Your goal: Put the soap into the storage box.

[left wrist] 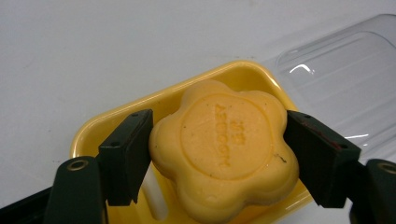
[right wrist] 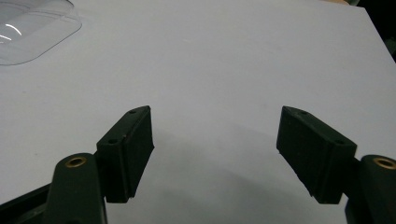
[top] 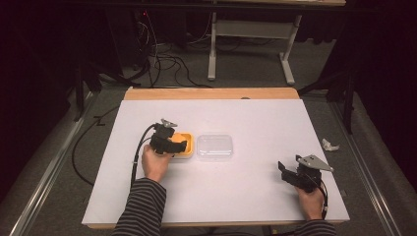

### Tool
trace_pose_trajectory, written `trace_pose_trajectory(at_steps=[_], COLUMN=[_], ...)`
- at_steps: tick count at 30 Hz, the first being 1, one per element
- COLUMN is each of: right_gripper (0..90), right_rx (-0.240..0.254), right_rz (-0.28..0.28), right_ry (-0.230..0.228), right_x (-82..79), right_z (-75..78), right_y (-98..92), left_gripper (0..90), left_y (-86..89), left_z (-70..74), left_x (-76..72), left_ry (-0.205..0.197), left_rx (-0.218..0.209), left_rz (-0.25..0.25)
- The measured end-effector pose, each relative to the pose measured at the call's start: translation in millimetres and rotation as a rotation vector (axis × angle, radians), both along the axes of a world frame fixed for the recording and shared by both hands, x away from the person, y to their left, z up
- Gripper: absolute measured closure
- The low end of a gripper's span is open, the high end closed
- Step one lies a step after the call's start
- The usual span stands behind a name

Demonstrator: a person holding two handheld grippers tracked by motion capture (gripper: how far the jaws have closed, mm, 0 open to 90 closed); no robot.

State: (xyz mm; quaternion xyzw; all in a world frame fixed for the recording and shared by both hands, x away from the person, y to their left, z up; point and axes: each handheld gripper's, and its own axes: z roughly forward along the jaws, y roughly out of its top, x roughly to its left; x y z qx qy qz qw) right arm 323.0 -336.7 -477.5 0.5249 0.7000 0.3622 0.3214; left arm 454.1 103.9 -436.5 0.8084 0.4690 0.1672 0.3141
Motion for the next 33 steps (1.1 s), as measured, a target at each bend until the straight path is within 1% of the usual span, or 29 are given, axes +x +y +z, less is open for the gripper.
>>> trace_pose_trajectory(at_steps=[3, 9, 13, 14, 20, 21, 22, 24, 28, 30, 31, 32, 33], right_gripper=[27.5, 27.5, 27.5, 27.5, 27.5, 27.5, 27.5, 27.5, 27.5, 27.5, 27.5, 27.5, 27.5], right_rx=[-0.001, -0.001, 0.0, -0.001, 0.0, 0.002, 0.002, 0.0, 0.0, 0.003, 0.004, 0.004, 0.004], right_rz=[0.0, -0.001, -0.001, -0.001, 0.001, 0.001, 0.0, 0.002, 0.001, 0.0, -0.001, -0.001, -0.001], right_ry=[-0.001, 0.0, -0.001, 0.0, 0.0, 0.002, 0.002, 0.001, 0.0, 0.003, 0.003, 0.003, 0.004], right_x=[-0.1, -0.1, -0.1, -0.1, -0.1, 0.0, 0.0, 0.0, 0.0, -0.1, -0.1, -0.1, 0.0], right_z=[0.0, 0.0, 0.0, 0.0, 0.0, 0.0, 0.0, 0.0, 0.0, 0.0, 0.0, 0.0, 0.0], right_y=[0.1, 0.1, 0.3, 0.1, 0.1, 0.2, 0.3, 0.1, 0.0, 0.4, 0.5, 0.5, 0.6], left_gripper=[27.3, 27.4, 27.4, 27.5, 27.4, 27.4, 27.4, 27.3, 27.2, 27.2, 27.2, 27.1, 27.1], left_y=[0.3, 1.6, 0.7, -0.3, 1.9, 1.7, 1.7, 1.5, 3.6, 4.3, 5.5, 5.5, 8.4], left_z=[-2.4, -4.3, -5.7, -5.8, -6.2, -7.0, -7.0, -8.8, -8.4, -8.0, -8.0, -8.0, -8.5], left_x=[0.9, 2.9, 2.8, 2.3, 3.3, 3.0, 3.0, 3.1, 3.1, 2.1, 1.5, 1.5, 0.7], left_ry=[0.001, 0.003, 0.001, -0.005, 0.002, 0.0, 0.0, 0.005, 0.01, 0.001, -0.005, -0.005, -0.01], left_rx=[0.011, 0.014, 0.028, 0.038, 0.025, 0.036, 0.036, 0.057, 0.048, 0.043, 0.032, 0.032, 0.012], left_rz=[0.006, 0.016, 0.017, 0.014, 0.016, 0.015, 0.015, 0.014, 0.013, 0.015, 0.02, 0.02, 0.027])
